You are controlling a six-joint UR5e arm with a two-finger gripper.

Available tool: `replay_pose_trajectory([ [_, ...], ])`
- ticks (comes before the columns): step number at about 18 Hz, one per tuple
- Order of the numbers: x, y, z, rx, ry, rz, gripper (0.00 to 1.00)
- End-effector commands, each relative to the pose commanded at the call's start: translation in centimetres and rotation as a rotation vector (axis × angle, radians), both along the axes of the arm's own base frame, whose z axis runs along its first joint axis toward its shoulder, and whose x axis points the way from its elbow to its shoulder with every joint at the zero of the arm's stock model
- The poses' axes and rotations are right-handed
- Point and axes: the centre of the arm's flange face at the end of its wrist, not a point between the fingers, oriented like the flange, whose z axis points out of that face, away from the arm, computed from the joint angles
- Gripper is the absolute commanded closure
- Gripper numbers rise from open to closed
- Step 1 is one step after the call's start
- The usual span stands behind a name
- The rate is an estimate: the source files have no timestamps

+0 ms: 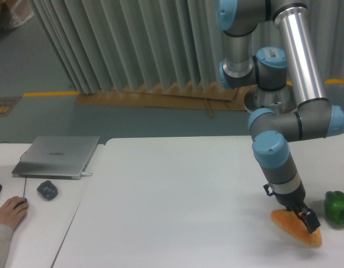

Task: Place the bread in the basket
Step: 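Lower the gripper onto the orange triangular bread, then close the gripper on the orange bread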

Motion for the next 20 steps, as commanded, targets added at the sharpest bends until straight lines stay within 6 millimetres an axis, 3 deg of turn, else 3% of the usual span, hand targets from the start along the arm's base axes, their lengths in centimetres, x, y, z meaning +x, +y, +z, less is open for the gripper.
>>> replay_pose_trajectory([
  [1,0.0,0.0,-0.1,-0.001,-0.001,0.001,0.37],
  [2,0.0,0.0,-0.3,-0.002,-0.002,0.004,0.47],
  [5,0.0,0.0,-0.3,-0.003,-0.001,0.012,0.57],
  [6,0.0,0.0,-0.3,-0.002,-0.001,0.013,0.7],
  [7,0.0,0.0,-0.2,-0.002,-0.001,0.013,0.76],
  [11,0.1,-0.2,0.4,0.005,-0.001,0.012,0.76],
  [14,0.3,-0.9,2.3,0.026,0.007,0.017,0.76],
  [16,0.3,-2.2,5.0,0.057,-0.035,0.031,0.76],
  [20,0.2,-4.0,6.8,0.039,-0.081,0.025,0.75],
])
